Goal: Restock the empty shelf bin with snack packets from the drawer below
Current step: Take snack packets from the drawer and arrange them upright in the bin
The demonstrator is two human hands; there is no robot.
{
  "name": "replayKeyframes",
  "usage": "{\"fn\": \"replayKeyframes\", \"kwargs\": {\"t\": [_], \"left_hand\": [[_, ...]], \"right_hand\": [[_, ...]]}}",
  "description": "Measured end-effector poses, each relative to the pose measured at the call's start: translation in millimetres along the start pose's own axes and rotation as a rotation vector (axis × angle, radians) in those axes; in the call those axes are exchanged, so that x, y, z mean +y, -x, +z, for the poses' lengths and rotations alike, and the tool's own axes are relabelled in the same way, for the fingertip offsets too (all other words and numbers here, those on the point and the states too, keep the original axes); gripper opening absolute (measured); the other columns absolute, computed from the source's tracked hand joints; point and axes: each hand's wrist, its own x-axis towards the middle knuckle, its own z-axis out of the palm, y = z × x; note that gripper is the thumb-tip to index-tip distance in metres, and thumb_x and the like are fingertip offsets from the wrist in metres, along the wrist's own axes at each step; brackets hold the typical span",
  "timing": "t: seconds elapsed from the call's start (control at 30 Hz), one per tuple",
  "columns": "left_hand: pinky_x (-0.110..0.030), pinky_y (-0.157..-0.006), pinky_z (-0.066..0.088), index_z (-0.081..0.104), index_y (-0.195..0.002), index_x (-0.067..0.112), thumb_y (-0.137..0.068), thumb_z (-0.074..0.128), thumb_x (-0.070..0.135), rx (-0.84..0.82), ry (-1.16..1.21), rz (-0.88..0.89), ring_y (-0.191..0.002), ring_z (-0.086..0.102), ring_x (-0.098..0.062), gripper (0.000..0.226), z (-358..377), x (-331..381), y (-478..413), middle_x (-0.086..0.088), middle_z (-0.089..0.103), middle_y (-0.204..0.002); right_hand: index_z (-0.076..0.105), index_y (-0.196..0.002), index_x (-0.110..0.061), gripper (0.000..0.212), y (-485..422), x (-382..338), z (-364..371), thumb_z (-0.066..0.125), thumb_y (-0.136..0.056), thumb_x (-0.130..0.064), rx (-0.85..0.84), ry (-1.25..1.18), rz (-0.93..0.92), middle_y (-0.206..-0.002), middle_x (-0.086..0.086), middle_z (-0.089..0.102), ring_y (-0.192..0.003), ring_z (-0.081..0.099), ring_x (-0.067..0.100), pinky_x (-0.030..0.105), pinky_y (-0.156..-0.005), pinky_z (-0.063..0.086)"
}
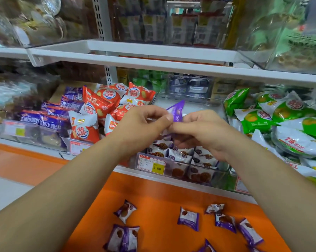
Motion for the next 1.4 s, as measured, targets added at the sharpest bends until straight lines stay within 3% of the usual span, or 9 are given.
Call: {"fn": "replayKeyframes", "kwargs": {"t": [0.1,0.37,0.53,0.7,0.87,1.0,1.2,1.3,1.4], "left_hand": [[-0.049,-0.089,0.06,0.076,-0.104,0.017,-0.1,0.063,0.031,-0.066,0.049,-0.016,-0.094,0.074,-0.027,0.02,-2,0,2,-0.006,0.077,-0.096],[-0.03,-0.071,0.063,0.07,-0.105,0.001,-0.102,0.049,-0.006,-0.034,0.136,-0.132,-0.079,0.071,-0.025,0.023,-3,-11,-2,-0.016,0.071,-0.087],[-0.026,-0.074,0.06,0.072,-0.106,0.011,-0.097,0.057,0.003,-0.049,-0.363,0.03,-0.07,0.069,-0.004,0.019,20,-34,2,0.001,0.071,-0.083],[-0.013,-0.058,0.039,0.074,-0.088,0.014,-0.086,0.065,0.009,-0.101,-0.515,0.309,-0.063,0.056,-0.008,0.011,18,-41,30,0.008,0.066,-0.074],[-0.026,-0.062,0.046,0.075,-0.081,0.014,-0.085,0.071,0.018,-0.195,-0.628,0.299,-0.062,0.06,-0.008,0.007,19,-57,64,0.004,0.068,-0.07],[-0.027,-0.058,0.058,0.075,-0.079,0.015,-0.09,0.063,0.022,-0.598,-0.638,0.052,-0.054,0.068,-0.005,0.018,45,-75,88,-0.001,0.072,-0.066],[-0.035,-0.092,0.053,0.065,-0.127,0.018,-0.095,0.065,0.039,-0.941,-0.922,-0.137,-0.112,0.063,-0.024,0.038,111,-143,95,-0.004,0.066,-0.126],[-0.038,-0.1,0.048,0.042,-0.15,0.02,-0.094,0.066,0.048,-1.122,-1.019,-0.113,-0.128,0.053,-0.028,0.067,149,-166,95,-0.006,0.052,-0.142],[-0.042,-0.099,0.049,0.04,-0.148,0.026,-0.082,0.078,0.052,-1.192,-1.071,-0.065,-0.126,0.051,-0.031,0.081,187,-196,89,-0.008,0.041,-0.148]], "right_hand": [[0.076,-0.105,-0.003,0.016,5,-8,-5,0.072,-0.089,-0.006,-0.174,0.009,-0.017,-0.103,0.021,0.076,-0.086,0.073,0.025,0.047,-0.084,0.06],[0.065,-0.124,-0.025,0.054,-10,15,-17,0.085,-0.078,-0.003,0.11,0.223,-0.248,-0.108,0.003,0.064,-0.069,0.066,0.029,0.04,-0.069,0.059],[0.06,-0.135,-0.022,0.057,-23,68,14,0.077,-0.081,-0.017,0.135,0.813,-0.244,-0.102,-0.001,0.064,-0.087,0.061,0.016,0.034,-0.078,0.055],[0.069,-0.096,-0.027,0.024,27,53,19,0.057,-0.082,-0.041,0.295,0.941,-0.544,-0.087,-0.007,0.058,-0.092,0.059,0.023,0.042,-0.073,0.054],[0.064,-0.087,-0.027,0.022,86,68,36,0.06,-0.087,-0.049,0.028,1.123,-0.325,-0.081,-0.006,0.063,-0.083,0.061,0.021,0.035,-0.07,0.053],[0.069,-0.086,-0.024,0.033,99,117,48,0.064,-0.086,-0.056,-0.332,1.237,-0.073,-0.079,-0.004,0.065,-0.072,0.06,0.018,0.032,-0.061,0.051],[0.069,-0.11,-0.023,0.028,52,249,30,0.071,-0.091,-0.043,-0.487,0.931,0.365,-0.115,0.0,0.068,-0.1,0.066,0.021,0.036,-0.087,0.055],[0.031,-0.157,-0.034,0.099,62,319,15,0.084,-0.076,-0.055,-0.62,0.913,0.514,-0.165,0.008,0.025,-0.148,0.034,0.03,0.044,-0.116,0.038],[-0.008,-0.157,-0.051,0.149,82,369,11,0.093,-0.049,-0.066,-0.736,1.027,0.535,-0.168,-0.001,-0.023,-0.155,-0.015,0.034,0.059,-0.121,0.024]]}}
